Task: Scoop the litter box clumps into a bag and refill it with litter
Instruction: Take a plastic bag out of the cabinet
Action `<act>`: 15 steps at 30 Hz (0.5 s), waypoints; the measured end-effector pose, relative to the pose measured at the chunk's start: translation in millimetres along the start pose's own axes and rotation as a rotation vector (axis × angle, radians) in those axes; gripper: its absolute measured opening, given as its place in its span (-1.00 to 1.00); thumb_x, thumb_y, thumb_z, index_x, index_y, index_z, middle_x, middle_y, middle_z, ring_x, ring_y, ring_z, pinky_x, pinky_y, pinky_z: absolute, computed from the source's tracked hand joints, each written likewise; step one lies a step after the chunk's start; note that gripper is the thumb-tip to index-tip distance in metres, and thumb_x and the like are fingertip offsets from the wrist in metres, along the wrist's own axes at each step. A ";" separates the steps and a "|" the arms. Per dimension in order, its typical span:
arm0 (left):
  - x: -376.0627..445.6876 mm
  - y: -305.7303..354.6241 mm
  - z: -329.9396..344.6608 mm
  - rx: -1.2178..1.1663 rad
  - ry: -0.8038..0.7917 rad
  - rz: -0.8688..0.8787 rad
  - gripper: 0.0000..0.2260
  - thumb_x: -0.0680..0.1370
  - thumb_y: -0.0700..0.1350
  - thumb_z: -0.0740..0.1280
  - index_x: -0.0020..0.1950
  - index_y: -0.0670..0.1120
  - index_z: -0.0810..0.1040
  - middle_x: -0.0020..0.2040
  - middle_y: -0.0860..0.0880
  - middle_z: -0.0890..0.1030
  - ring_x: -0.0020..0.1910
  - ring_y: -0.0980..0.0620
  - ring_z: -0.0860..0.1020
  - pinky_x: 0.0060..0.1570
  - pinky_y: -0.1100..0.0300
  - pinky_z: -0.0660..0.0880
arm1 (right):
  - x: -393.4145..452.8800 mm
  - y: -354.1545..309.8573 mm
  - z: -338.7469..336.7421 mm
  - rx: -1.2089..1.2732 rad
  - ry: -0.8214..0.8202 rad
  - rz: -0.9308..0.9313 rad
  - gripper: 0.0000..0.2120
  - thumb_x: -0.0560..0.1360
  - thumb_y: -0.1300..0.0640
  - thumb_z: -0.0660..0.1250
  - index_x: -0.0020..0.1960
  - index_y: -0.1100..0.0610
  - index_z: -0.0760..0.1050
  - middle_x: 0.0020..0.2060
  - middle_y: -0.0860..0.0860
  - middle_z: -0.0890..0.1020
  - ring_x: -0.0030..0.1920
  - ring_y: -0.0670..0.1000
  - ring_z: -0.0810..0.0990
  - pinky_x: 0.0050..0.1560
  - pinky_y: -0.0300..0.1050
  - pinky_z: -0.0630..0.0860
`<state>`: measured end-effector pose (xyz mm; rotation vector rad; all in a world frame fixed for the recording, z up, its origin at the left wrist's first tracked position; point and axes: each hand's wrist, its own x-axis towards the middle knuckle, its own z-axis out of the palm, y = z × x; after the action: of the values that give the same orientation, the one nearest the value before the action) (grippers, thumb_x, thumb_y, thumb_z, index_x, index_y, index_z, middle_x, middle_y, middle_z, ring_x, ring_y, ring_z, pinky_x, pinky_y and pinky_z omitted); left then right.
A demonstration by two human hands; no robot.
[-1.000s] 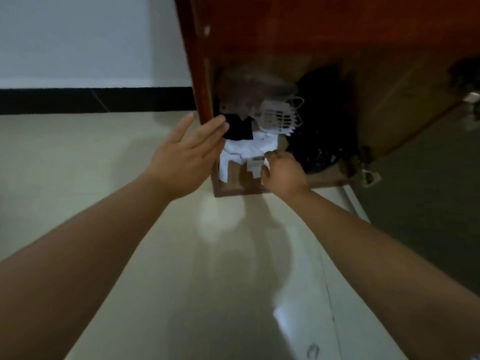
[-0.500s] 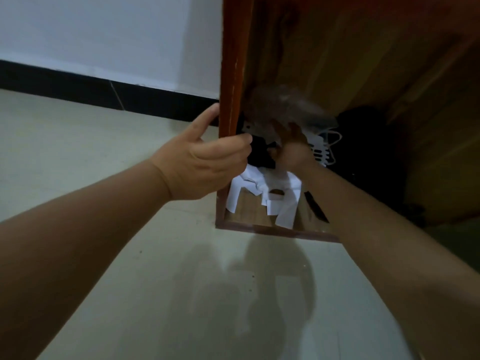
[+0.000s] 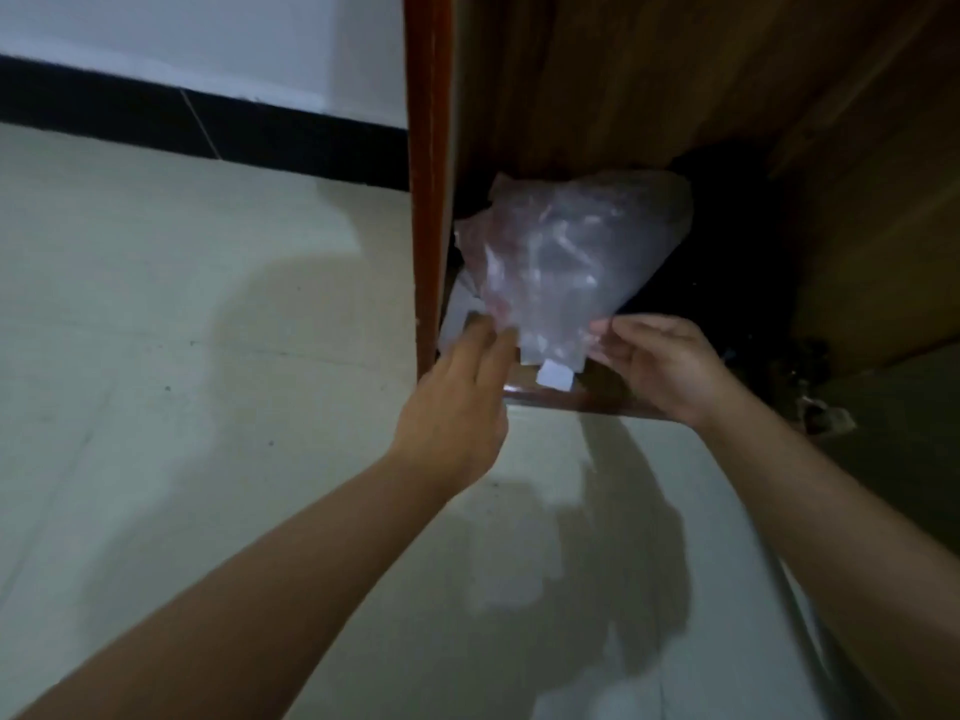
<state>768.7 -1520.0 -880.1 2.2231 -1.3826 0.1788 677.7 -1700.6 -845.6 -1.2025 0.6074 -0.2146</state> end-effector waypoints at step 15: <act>50.9 27.4 0.7 0.090 -0.206 0.296 -0.94 0.26 -0.23 0.39 -0.29 -0.18 0.60 -0.34 -0.16 0.61 -0.34 -0.17 0.62 -0.35 0.14 0.53 | -67.8 14.6 -21.3 -0.352 0.240 0.290 -0.76 0.54 0.33 0.17 -0.23 0.18 0.54 -0.56 -0.06 0.61 -0.48 -0.18 0.59 -0.30 -0.33 0.56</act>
<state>768.8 -1570.7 -852.3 2.1457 -1.8475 0.1183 608.0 -1680.9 -841.7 -1.4182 1.0531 -0.0037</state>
